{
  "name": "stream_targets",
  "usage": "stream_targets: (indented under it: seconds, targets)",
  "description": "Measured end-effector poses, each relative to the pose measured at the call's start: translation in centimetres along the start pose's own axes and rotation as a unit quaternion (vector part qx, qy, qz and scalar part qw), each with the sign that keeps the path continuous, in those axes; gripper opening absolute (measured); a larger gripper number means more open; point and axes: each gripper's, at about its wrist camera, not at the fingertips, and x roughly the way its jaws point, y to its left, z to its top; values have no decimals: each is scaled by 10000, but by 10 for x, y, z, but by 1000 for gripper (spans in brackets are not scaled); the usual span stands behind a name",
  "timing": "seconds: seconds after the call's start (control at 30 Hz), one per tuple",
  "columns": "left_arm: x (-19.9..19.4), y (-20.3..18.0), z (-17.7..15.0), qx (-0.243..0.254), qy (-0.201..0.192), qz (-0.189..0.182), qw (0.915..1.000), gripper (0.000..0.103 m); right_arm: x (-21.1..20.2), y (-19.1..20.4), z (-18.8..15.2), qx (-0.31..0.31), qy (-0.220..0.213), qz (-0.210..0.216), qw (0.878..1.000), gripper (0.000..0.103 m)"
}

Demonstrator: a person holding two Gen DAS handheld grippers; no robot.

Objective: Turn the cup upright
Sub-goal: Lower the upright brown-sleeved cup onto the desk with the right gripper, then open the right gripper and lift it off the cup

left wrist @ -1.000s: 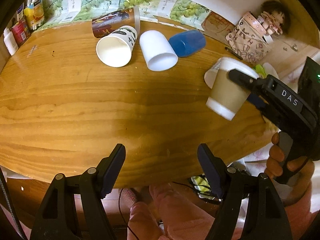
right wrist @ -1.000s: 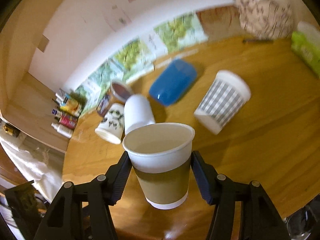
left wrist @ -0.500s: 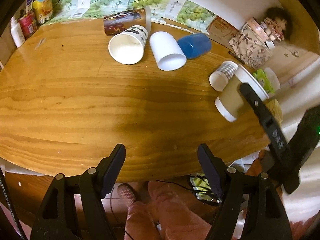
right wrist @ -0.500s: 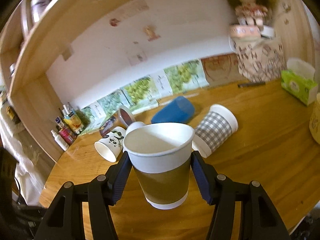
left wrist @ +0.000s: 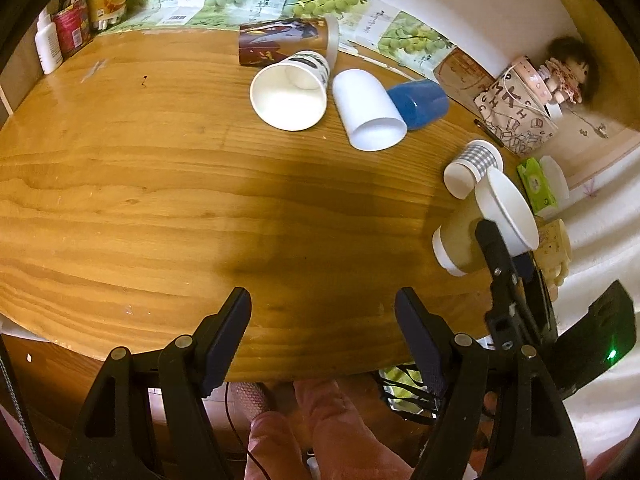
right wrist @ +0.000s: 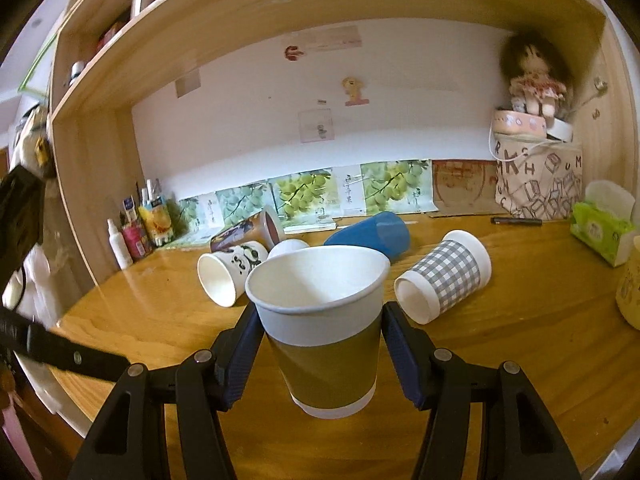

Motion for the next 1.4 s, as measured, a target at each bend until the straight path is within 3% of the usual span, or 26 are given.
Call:
stream_targets:
  seconds: [0.6,1.4]
  targets:
    - [1,9,-5,132,-58,-114,9998,78,11,15,-27,-268,-152,-117,9995,62]
    - [-13,4,-16,467,1,-380,9982,78,2,23,-37,-376,174,-142,9990,66]
